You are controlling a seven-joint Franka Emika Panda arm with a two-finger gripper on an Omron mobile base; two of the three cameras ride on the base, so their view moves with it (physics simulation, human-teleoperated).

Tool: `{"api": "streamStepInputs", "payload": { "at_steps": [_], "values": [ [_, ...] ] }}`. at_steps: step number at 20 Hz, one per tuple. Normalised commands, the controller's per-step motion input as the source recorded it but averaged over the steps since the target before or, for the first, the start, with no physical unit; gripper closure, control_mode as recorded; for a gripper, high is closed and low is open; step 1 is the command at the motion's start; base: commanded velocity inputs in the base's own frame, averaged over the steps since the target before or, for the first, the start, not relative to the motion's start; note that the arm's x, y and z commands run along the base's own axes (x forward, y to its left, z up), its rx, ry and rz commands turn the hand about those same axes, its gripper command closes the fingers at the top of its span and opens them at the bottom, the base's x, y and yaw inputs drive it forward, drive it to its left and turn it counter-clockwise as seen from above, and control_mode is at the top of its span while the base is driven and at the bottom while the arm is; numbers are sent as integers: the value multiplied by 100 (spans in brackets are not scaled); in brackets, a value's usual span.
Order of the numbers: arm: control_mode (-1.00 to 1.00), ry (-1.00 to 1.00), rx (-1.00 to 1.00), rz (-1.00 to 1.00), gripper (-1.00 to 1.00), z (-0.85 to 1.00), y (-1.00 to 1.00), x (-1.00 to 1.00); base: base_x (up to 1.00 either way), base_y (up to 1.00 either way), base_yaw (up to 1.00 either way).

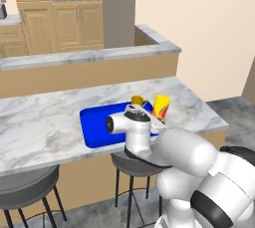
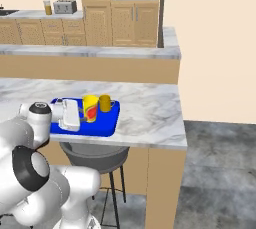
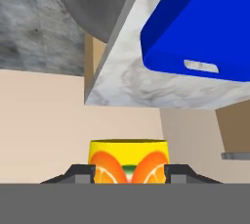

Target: There is a tray on the dining counter. Grab the cup, mug, and pitcher and place them on the tray. The pitcher may be placed next to the tray if it cannot fit the tray.

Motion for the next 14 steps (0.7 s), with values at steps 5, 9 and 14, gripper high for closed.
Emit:
{"api": "streamStepInputs", "payload": {
  "at_steps": [5,9,14],
  "values": [
    [-100,0,0,-1,100,-4,0,20,0,0,0],
    [-100,0,0,-1,100,-14,0,21,0,0,0],
    [-100,0,0,-2,100,-33,0,20,0,0,0]
  ]
}}
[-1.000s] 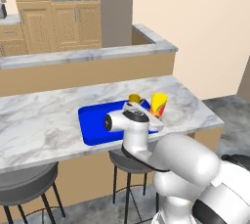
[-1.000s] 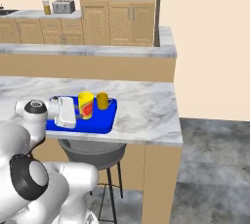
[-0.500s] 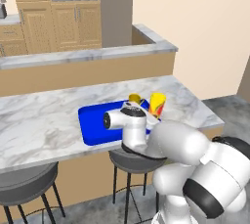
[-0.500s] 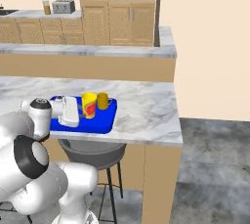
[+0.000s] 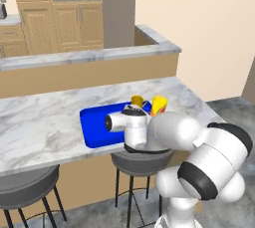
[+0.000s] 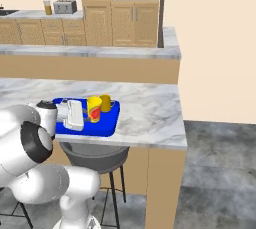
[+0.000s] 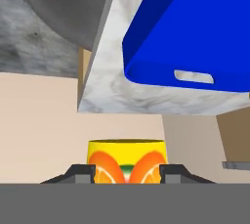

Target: There is a tray on the dining counter. Grab the cup, mug, and pitcher and place them on the tray. The pitcher may be placed next to the tray if it cannot fit the tray.

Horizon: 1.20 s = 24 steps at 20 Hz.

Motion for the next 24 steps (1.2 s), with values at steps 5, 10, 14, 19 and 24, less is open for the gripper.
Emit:
{"api": "streamStepInputs", "payload": {
  "at_steps": [5,10,14,19,24],
  "values": [
    [-100,0,0,0,100,-11,13,21,0,0,0],
    [-100,0,1,0,100,-22,14,17,0,0,0],
    [-100,0,3,0,100,-34,2,22,0,0,0],
    [-100,0,0,0,100,-27,2,27,0,0,0],
    [-100,0,0,0,100,-18,1,32,0,0,0]
  ]
}}
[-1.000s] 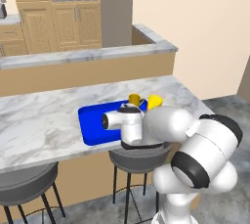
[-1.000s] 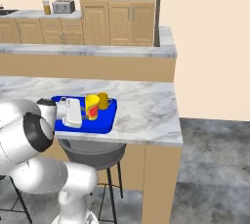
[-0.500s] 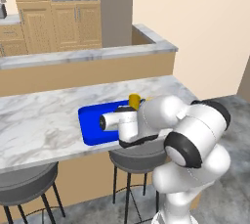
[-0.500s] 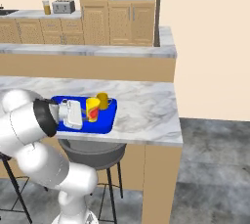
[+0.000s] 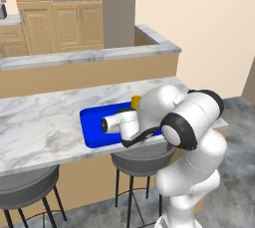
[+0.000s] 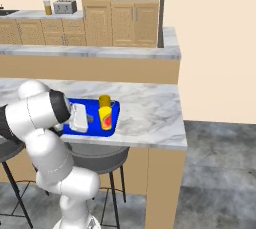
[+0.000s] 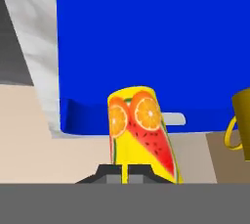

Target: There is a tray on the dining counter. Grab the cup, mug, and pitcher and place them on the tray. The pitcher may be placed next to the tray if it cannot fit the tray.

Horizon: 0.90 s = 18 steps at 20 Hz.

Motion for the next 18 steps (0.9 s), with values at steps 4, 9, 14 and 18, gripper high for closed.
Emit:
{"api": "streamStepInputs", "payload": {
  "at_steps": [4,9,14,18],
  "values": [
    [-100,0,0,0,100,-13,5,23,0,0,0],
    [-100,0,0,0,-100,-13,28,6,0,0,0],
    [-100,0,-1,0,-100,2,32,-5,0,0,0],
    [-100,0,-3,-6,-100,64,6,-60,0,0,0]
  ]
}}
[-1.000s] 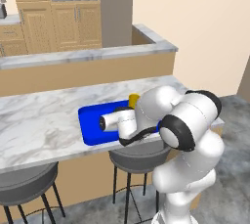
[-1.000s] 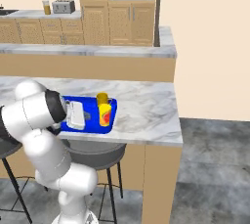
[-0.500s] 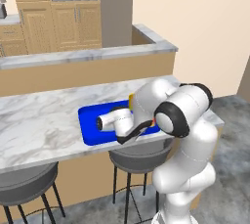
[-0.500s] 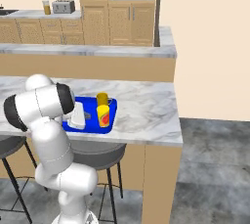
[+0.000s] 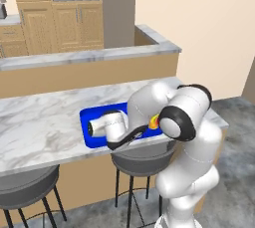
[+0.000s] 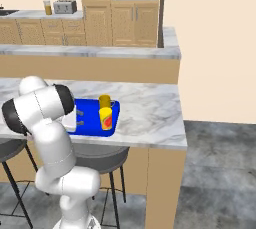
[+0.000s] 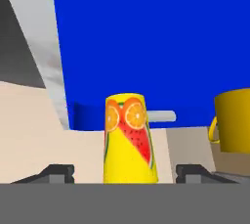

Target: There is a tray on the dining counter. Grab the cup, mug, and pitcher and place them on the tray. The pitcher may be placed next to the tray if it cannot fit the tray.

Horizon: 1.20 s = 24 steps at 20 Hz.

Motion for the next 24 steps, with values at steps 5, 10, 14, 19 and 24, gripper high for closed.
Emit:
{"api": "streamStepInputs", "payload": {
  "at_steps": [5,10,14,19,24],
  "values": [
    [-100,4,23,-9,-100,97,-4,-99,0,0,0],
    [-100,15,35,-7,-100,100,4,-60,0,0,0],
    [-100,27,49,-4,-100,98,-28,-71,0,0,0],
    [-100,35,73,8,-100,32,-55,-58,0,0,0],
    [-100,40,79,42,-100,25,-13,0,0,0,0]
  ]
}}
